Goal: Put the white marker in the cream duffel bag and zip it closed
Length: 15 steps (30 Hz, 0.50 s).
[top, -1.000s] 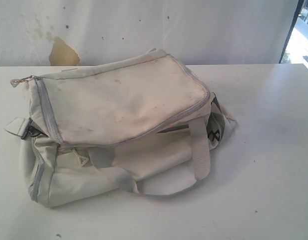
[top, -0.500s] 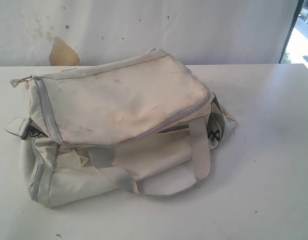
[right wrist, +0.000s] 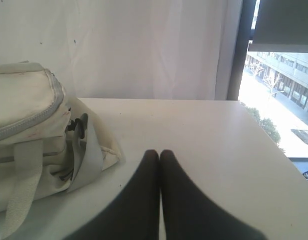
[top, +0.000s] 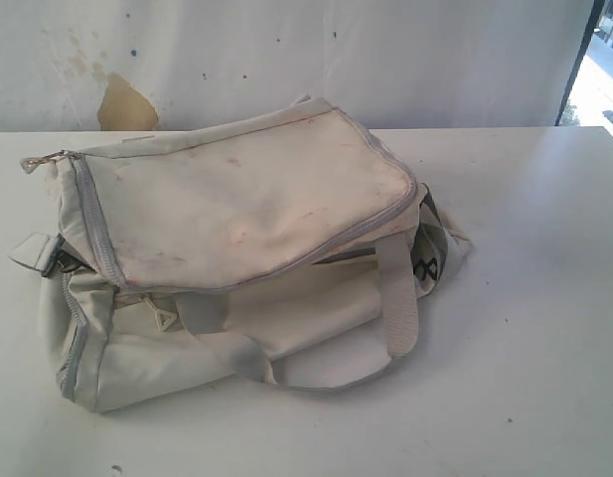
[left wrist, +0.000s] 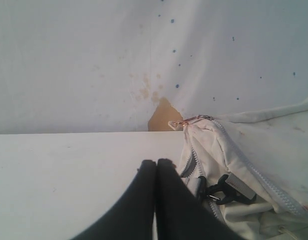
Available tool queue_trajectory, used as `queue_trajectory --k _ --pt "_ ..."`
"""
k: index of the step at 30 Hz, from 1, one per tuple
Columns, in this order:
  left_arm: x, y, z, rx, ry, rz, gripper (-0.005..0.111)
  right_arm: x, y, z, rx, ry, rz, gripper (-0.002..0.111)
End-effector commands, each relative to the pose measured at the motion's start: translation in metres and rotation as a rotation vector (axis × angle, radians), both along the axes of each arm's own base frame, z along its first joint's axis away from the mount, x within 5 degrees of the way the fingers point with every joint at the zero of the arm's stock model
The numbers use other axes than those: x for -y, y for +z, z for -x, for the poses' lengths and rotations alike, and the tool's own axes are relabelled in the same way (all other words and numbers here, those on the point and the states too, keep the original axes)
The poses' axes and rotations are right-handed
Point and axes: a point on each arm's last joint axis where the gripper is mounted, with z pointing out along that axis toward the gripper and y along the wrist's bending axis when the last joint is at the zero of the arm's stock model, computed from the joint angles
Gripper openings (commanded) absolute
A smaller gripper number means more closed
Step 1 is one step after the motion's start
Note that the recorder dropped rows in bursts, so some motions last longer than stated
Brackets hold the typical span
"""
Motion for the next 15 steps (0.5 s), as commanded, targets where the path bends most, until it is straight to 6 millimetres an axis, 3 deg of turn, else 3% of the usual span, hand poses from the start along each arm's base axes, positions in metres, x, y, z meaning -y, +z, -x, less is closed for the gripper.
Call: queue_trajectory --k 1,15 --pt "0.0001 -0.0016 0.0 -0.003 -0.002 0.008 0.0 0.0002 -0.0015 0.0002 -0.003 -0.003 -0.001 0.0" --pt "0.0001 -0.0016 0.0 -0.003 -0.002 0.008 0.0 0.0 -0.0016 0.0002 -0.004 -0.002 -0.009 0.0"
